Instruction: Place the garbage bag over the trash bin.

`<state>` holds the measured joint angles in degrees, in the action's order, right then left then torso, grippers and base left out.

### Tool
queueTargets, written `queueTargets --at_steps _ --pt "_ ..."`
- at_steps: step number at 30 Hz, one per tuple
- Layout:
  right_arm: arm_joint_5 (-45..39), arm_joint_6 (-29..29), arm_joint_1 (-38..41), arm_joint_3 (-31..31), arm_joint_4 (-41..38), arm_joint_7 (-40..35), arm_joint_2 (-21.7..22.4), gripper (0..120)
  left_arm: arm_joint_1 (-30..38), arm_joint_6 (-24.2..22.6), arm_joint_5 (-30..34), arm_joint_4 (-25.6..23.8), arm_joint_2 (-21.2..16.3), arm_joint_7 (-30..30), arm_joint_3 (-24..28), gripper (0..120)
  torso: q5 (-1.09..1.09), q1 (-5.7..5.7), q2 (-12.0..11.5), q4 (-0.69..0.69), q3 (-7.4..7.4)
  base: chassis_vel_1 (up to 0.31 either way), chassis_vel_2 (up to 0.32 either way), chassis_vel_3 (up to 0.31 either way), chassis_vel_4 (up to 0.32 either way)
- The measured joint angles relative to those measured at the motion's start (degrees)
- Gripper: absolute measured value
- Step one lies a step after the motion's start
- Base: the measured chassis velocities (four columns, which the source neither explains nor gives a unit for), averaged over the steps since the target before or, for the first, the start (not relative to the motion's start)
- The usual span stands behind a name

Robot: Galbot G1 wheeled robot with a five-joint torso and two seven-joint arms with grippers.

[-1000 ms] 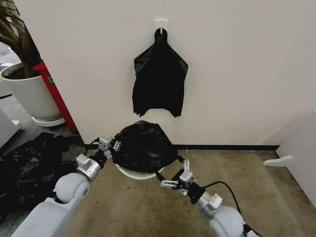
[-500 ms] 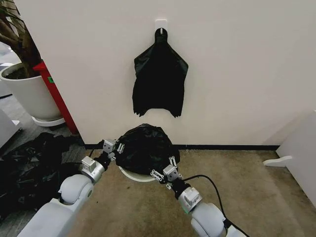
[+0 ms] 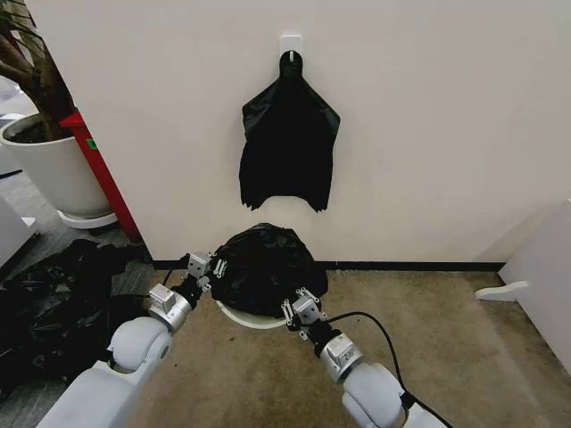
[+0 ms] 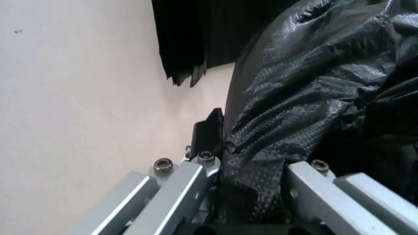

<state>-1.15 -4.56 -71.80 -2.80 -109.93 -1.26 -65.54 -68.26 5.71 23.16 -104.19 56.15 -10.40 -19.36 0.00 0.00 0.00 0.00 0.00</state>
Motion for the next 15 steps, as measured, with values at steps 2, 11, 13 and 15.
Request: queueTargets --at_steps 2,11,13,15 --pt "-0.32 -2.1 -0.24 0.5 0.55 1.25 0.22 0 -0.09 -0.07 0.11 -0.2 0.03 0.04 -0.15 4 0.0 0.0 0.0 0.0 0.0 0.0 0.0 0.0 0.0" --pt "-4.81 -18.84 -1.57 4.02 8.77 17.64 1.08 0 -0.54 -1.58 3.95 -2.89 -0.51 0.77 -1.58 4 0.0 0.0 0.0 0.0 0.0 0.0 0.0 0.0 0.0" --pt "-5.29 -21.99 -1.48 4.59 11.11 21.39 0.81 0 -0.79 -2.05 4.86 -3.6 -0.7 0.91 -1.79 4 0.0 0.0 0.0 0.0 0.0 0.0 0.0 0.0 0.0" --pt "-5.84 -24.49 -1.38 5.13 12.87 25.0 0.57 0 -0.99 -2.26 5.28 -4.04 -0.86 1.04 -1.96 3 0.0 0.0 0.0 0.0 0.0 0.0 0.0 0.0 0.0"
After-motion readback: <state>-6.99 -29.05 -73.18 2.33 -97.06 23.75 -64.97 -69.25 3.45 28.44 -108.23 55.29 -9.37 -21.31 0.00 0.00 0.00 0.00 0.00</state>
